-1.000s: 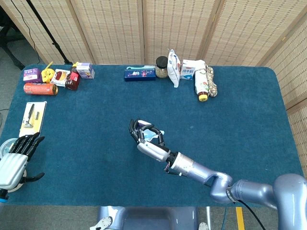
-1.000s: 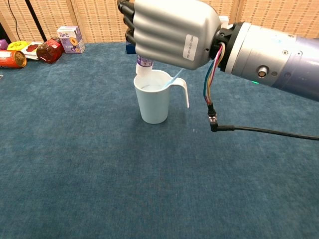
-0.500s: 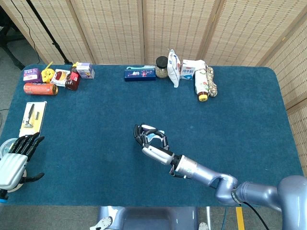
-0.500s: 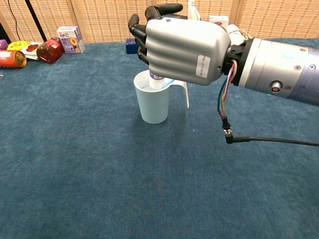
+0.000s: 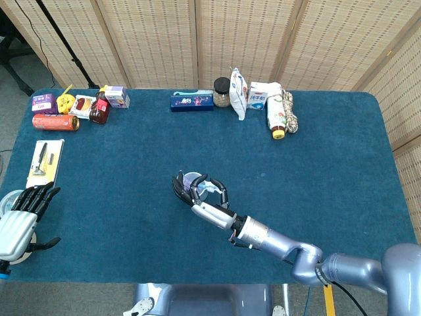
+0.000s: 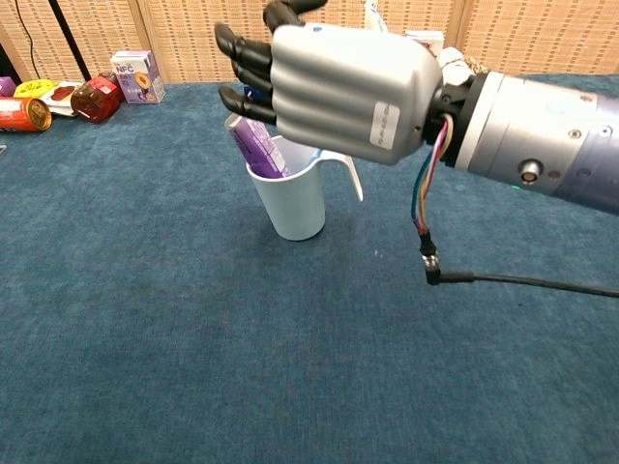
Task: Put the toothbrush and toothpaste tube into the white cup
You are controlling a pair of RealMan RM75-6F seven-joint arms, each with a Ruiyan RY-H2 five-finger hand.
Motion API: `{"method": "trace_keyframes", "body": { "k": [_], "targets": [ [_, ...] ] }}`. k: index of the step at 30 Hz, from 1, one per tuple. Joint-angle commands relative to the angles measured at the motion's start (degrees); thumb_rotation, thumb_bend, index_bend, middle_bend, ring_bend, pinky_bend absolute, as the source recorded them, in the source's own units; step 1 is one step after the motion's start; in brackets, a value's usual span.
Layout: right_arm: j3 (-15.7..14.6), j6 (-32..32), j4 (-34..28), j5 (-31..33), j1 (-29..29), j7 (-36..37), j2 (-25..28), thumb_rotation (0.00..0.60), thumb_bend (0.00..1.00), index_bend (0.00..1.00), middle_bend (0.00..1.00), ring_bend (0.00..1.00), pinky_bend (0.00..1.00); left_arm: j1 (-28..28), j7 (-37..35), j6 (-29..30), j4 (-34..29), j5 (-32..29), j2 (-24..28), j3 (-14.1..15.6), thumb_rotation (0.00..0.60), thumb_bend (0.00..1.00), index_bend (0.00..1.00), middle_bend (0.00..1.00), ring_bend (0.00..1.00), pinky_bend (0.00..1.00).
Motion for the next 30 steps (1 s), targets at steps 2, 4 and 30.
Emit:
{"method": "trace_keyframes", "body": {
  "k": [2, 4, 30],
  "targets": [
    [2.5, 1.4, -2.5, 0.0, 0.0, 0.6, 1.8, 0.6, 0.41, 0.06, 0.2, 0.1, 0.48, 0.0, -0.2, 0.0, 0.0, 0.0, 0.1, 0.0, 0.6, 0.06, 0.0, 0.0, 0.0, 0.0],
    [4.6, 2.8, -3.9, 0.4, -0.2, 1.7, 3.9, 0.6, 0.41, 0.07, 0.2, 0.1, 0.47, 0.0, -0.2, -0.1, 0.0, 0.0, 0.1, 0.0, 0.6, 0.06, 0.0, 0.0, 0.0, 0.0],
    [3.3, 13.0, -10.4, 29.3, -25.9, 72.1, 25.6, 0.6, 0.0, 0.0, 0.0, 0.0, 0.0, 2.6, 7.6, 4.5, 0.8, 0.6, -4.9, -0.4, 0.6, 0.06, 0.0, 0.0, 0.0, 0.0]
  ]
}}
